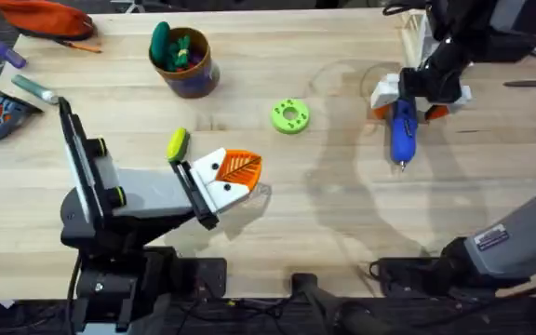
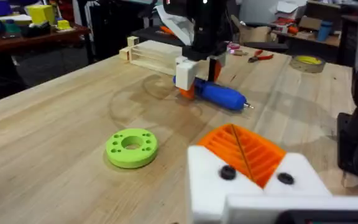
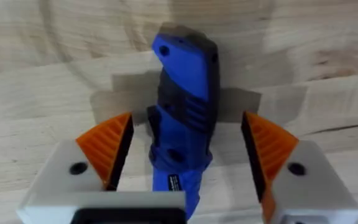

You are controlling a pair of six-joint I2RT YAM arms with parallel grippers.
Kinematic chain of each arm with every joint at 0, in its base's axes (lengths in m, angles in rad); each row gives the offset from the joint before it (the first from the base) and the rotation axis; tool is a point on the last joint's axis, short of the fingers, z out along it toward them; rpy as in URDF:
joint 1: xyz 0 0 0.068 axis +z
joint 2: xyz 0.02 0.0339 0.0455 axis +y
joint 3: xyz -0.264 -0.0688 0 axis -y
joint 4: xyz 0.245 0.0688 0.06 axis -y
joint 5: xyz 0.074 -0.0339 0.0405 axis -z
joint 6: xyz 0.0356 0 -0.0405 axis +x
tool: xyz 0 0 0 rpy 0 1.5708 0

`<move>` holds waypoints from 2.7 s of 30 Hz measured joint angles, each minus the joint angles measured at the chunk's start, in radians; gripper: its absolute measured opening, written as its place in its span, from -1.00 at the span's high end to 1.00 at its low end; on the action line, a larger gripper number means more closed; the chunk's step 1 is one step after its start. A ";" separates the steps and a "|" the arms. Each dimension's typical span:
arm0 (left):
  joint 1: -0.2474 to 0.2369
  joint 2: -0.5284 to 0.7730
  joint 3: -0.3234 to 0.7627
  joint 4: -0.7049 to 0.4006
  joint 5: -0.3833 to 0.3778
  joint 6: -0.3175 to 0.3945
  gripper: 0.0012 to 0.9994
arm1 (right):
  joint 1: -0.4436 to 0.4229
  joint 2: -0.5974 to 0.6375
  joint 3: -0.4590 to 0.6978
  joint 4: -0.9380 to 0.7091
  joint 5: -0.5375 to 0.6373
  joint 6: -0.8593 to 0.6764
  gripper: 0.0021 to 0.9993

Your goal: Pick up the gripper from the table and insert it into the empty holder that is missing its gripper. Then pick up a screw, insert it into the mounting hole, and use the screwdriver to tighten it. Finally, clean up the table by picking up the vegetable and placing it into the bucket.

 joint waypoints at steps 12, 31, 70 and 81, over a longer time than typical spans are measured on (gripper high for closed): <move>0.000 0.000 0.000 0.000 0.000 0.000 0.99 | 0.000 0.016 0.000 0.012 -0.002 0.000 -0.98; 0.000 0.000 0.000 0.000 0.000 0.000 0.99 | 0.000 0.019 0.000 0.031 -0.003 0.000 -0.98; 0.000 0.000 0.000 0.000 0.000 0.000 0.99 | 0.000 0.035 0.011 0.022 -0.016 0.000 0.64; 0.000 0.000 0.000 0.000 0.000 0.000 0.99 | 0.000 0.039 0.011 0.023 -0.010 0.001 0.95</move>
